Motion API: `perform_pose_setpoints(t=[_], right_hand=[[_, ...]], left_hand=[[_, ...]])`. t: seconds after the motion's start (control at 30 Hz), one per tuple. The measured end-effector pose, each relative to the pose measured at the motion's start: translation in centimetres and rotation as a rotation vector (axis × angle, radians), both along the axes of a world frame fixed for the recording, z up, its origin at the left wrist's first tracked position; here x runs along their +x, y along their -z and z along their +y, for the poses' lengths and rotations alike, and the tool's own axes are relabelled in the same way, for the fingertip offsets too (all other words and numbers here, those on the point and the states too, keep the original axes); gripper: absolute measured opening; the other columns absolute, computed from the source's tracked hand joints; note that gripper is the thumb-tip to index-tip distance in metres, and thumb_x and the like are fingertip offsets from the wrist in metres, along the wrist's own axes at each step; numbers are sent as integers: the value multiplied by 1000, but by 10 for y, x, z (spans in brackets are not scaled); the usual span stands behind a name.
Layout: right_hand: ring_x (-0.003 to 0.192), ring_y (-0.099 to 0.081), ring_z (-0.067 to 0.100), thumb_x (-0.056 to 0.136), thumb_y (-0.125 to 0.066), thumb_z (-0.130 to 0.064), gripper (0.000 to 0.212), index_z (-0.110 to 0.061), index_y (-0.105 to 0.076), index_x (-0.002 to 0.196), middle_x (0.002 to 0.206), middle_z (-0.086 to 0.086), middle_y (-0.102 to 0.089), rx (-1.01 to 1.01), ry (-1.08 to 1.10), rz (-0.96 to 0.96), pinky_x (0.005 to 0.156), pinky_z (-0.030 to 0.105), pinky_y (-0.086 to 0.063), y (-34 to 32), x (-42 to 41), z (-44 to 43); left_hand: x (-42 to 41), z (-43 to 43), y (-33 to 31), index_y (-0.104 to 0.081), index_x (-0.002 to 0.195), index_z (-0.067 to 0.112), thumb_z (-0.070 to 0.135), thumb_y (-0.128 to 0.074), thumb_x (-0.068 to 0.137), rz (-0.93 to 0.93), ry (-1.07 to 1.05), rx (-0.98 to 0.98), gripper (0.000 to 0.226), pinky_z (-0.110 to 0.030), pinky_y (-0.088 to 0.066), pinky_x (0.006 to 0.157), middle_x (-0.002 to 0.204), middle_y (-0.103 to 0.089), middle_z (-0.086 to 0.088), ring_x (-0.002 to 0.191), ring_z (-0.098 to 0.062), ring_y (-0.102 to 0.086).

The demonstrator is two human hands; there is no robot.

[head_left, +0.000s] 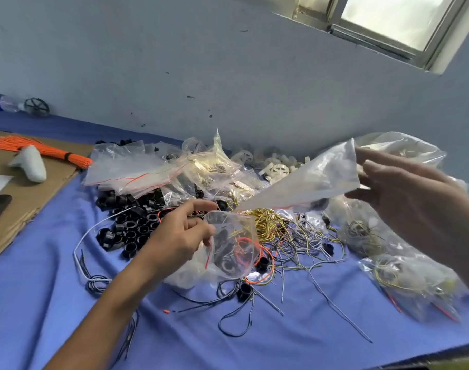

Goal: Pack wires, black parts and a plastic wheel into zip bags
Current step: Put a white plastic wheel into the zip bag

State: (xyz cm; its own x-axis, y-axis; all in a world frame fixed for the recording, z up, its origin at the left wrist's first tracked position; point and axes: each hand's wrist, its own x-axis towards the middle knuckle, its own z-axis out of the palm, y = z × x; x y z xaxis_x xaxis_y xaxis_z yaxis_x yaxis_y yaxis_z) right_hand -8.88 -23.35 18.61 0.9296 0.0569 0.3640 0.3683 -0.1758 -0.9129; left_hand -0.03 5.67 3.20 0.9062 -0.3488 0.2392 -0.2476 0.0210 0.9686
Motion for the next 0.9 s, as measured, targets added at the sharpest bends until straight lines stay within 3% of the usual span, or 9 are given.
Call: perform_pose_setpoints(t=[0.1, 0.2, 0.37, 0.47, 0.57, 0.67, 0.73, 0.8, 0.9], right_hand=[[125, -54, 41, 84, -61, -24, 46, -8, -64, 127, 131, 18, -61, 53, -90, 61, 95, 47, -44, 17, -8, 14], [124, -55, 40, 82, -67, -25, 50, -4, -63, 127, 128, 22, -62, 125, -178, 170, 93, 46, -47, 41, -4, 39], [104, -63, 31, 93, -56, -17, 37, 8, -62, 119, 114, 21, -66, 293, -284, 426, 88, 37, -53, 86, 14, 101], [78, -66, 16, 95, -42, -2, 23, 4, -62, 105, 87, 10, -69, 263, -343, 550, 69, 25, -54, 109, 25, 132], [59, -63, 16, 87, -31, 15, 28, 4, -57, 86, 69, 11, -63, 310, -273, 581, 55, 23, -52, 110, 51, 149], [49, -62, 19, 89, -34, 17, 36, 2, -60, 69, 57, 16, -60, 251, -173, 580, 47, 23, -51, 116, 74, 158], [40, -57, 7, 94, -32, 13, 38, -3, -54, 67, 48, 7, -57, 97, -135, 587, 40, 16, -43, 128, 82, 164], [44, -53, -5, 97, -31, 14, 38, -9, -50, 72, 61, 1, -54, 40, -99, 600, 44, 7, -39, 134, 89, 168], [57, -56, -1, 90, -35, 22, 35, -1, -55, 72, 73, 10, -51, 51, -183, 642, 54, 8, -40, 121, 90, 168]], left_hand=[[-1, 2, 0, -63, 111, 39, 30, -58, 80, -7, 14, -12, 33, -31, -38, 52, 58, -58, 5, 59, -16, -45], [-2, -1, 0, -64, 111, 42, 34, -60, 78, 2, 41, -16, 34, -35, -45, 59, 72, -67, -5, 60, -25, -53], [-1, -6, 3, -63, 115, 35, 24, -58, 79, -9, 26, -20, 38, -28, -37, 50, 59, -57, 4, 55, -11, -43], [-3, -6, 2, -62, 115, 31, 22, -58, 77, -27, 32, -15, 39, -24, -40, 51, 65, -62, -2, 56, -9, -50], [-5, -3, -4, -63, 115, 27, 22, -57, 79, -62, 28, -21, 37, -17, -41, 52, 63, -61, 2, 56, -4, -53], [-6, 2, -11, -64, 116, 22, 15, -54, 79, -68, 63, -56, 39, -11, -38, 49, 60, -60, 6, 49, 0, -48], [-9, 2, -14, -65, 115, 23, 12, -52, 78, -90, 99, -43, 41, -10, -38, 50, 62, -60, 5, 50, -1, -48], [-12, 0, -14, -67, 113, 28, 14, -52, 77, -124, 106, 13, 41, -13, -38, 53, 63, -56, 4, 53, -5, -46], [-10, 2, -12, -67, 107, 35, 21, -52, 81, -157, 40, 56, 34, -18, -39, 57, 66, -57, 11, 56, -5, -49]])
